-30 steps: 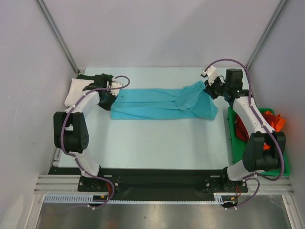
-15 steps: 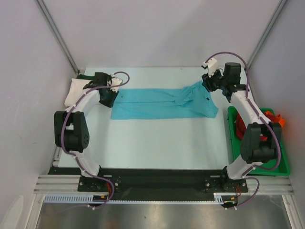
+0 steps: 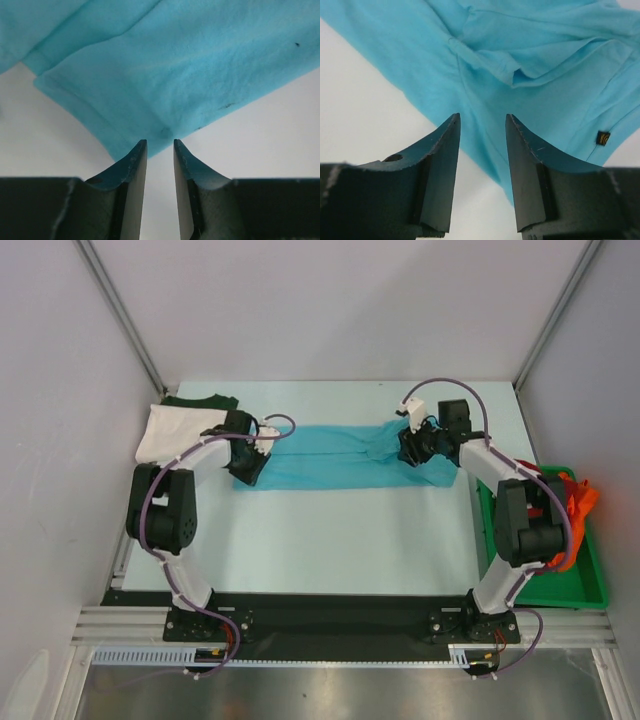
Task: Fold and stack the t-shirts
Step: Fold the tshirt
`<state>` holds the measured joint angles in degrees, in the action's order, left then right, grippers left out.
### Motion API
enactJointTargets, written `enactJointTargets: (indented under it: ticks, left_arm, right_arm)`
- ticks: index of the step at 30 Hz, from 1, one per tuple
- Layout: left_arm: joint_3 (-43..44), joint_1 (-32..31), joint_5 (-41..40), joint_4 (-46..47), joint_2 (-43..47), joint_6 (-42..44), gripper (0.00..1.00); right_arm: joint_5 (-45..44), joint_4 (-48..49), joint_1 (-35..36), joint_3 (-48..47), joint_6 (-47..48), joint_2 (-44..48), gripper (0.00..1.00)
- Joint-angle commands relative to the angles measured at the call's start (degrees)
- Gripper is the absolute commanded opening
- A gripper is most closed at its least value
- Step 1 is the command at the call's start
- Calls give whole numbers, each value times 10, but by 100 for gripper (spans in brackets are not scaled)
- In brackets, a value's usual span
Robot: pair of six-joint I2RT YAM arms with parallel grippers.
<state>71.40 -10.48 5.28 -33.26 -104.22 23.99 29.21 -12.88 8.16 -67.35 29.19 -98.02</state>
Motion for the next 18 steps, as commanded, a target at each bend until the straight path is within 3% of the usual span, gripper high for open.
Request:
enactJointTargets:
  ticks: [1, 9, 18]
  left_arm:
    - [30, 3, 15, -10, -31, -9, 32]
    - [38, 3, 14, -15, -61, -12, 30]
    - [53, 11, 18, -21, -72, -13, 29]
  right_arm:
    - [5, 8, 4, -65, 8, -40, 47]
    - [-12, -7, 11, -121, 30, -103, 47]
    - [-30, -13, 20, -137, 43, -125, 57]
